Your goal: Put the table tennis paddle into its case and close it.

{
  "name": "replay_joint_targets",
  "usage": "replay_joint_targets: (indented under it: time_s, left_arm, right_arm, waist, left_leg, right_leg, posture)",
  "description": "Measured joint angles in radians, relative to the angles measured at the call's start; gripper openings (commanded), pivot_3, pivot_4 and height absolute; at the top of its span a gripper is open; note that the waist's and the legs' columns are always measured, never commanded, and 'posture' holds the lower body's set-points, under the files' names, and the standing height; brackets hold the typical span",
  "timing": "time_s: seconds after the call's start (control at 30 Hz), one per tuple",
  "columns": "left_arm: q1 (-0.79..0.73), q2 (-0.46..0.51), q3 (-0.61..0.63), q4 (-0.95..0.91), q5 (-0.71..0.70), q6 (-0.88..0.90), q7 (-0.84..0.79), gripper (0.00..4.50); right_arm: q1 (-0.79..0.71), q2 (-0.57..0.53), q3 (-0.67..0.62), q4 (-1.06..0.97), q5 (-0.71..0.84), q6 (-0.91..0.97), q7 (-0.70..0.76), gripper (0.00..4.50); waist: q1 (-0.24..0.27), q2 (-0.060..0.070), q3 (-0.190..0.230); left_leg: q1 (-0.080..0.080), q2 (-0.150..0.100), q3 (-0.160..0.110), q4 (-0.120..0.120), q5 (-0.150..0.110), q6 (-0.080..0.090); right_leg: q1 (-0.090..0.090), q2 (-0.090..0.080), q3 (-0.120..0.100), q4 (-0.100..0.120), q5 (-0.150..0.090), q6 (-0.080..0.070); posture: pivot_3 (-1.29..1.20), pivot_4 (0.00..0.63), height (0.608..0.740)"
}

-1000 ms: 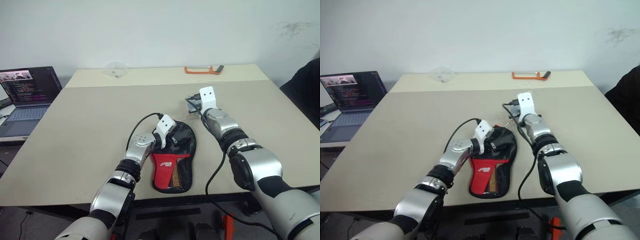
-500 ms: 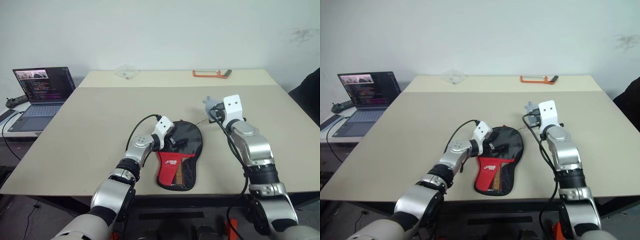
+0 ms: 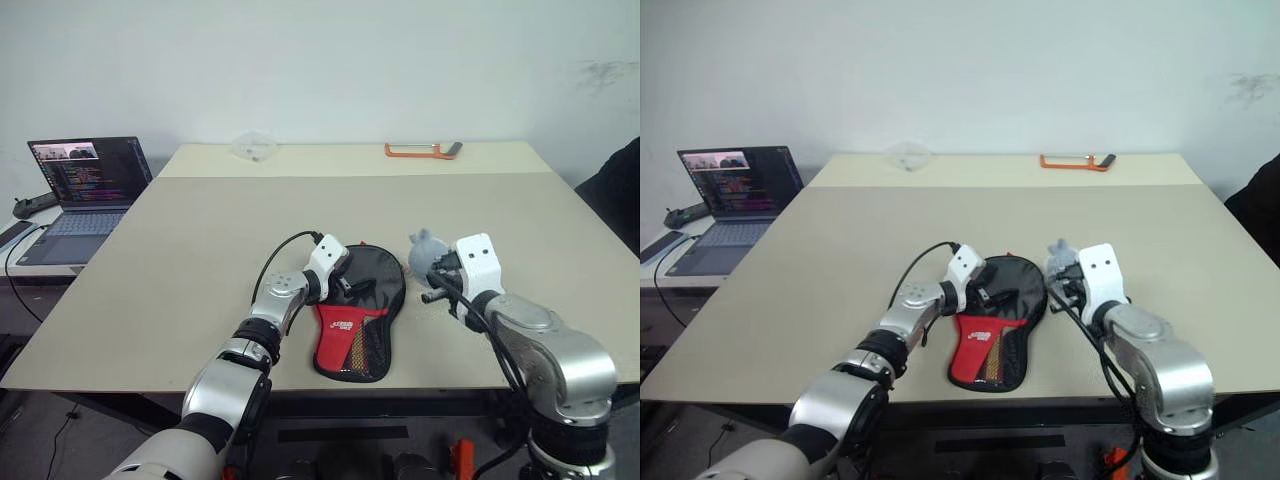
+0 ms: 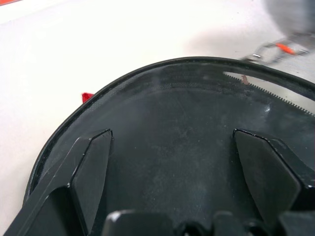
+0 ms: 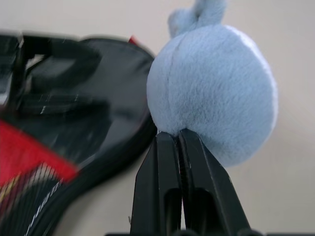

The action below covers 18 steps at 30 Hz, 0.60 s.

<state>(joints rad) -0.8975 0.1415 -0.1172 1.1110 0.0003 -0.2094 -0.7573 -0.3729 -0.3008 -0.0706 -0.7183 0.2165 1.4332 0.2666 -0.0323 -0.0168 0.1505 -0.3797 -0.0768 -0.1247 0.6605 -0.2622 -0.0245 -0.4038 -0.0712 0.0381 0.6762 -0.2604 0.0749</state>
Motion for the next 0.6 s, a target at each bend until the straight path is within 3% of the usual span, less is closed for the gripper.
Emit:
replay_joint_targets:
  time_s: [0.37, 0.47, 0.6]
  left_arm:
    - [0.001, -0.001, 0.0, 0.001, 0.007, -0.002, 0.004, 4.3]
    - [0.002, -0.002, 0.0, 0.001, 0.007, -0.002, 0.005, 4.3]
    - [0.004, -0.003, 0.0, 0.001, 0.007, -0.007, 0.006, 4.3]
  right_arm:
    - [0.041, 0.066, 0.001, -0.027, 0.039, 0.055, -0.028, 0.01]
    - [0.041, 0.097, 0.005, 0.022, 0.038, 0.036, -0.05, 0.7]
    - [0.045, 0.068, 0.018, 0.044, 0.041, 0.007, -0.048, 2.01]
  waist:
    - [0.0, -0.001, -0.001]
    - [0.0, -0.001, -0.001]
    - [0.0, -0.001, -0.001]
  left_leg:
    - [0.0, 0.0, 0.0, 0.0, 0.0, 0.0]
    - [0.001, 0.0, 0.0, 0.0, 0.0, 0.0]
    - [0.001, 0.0, 0.0, 0.0, 0.0, 0.0]
  right_leg:
    - [0.0, 0.0, 0.0, 0.0, 0.0, 0.001]
    - [0.0, 0.0, 0.0, 0.0, -0.001, 0.001]
    - [0.001, 0.0, -0.001, -0.001, -0.001, 0.001]
  posture:
    - [0.0, 0.15, 0.74]
    - [0.0, 0.15, 0.74]
    - [0.0, 0.15, 0.74]
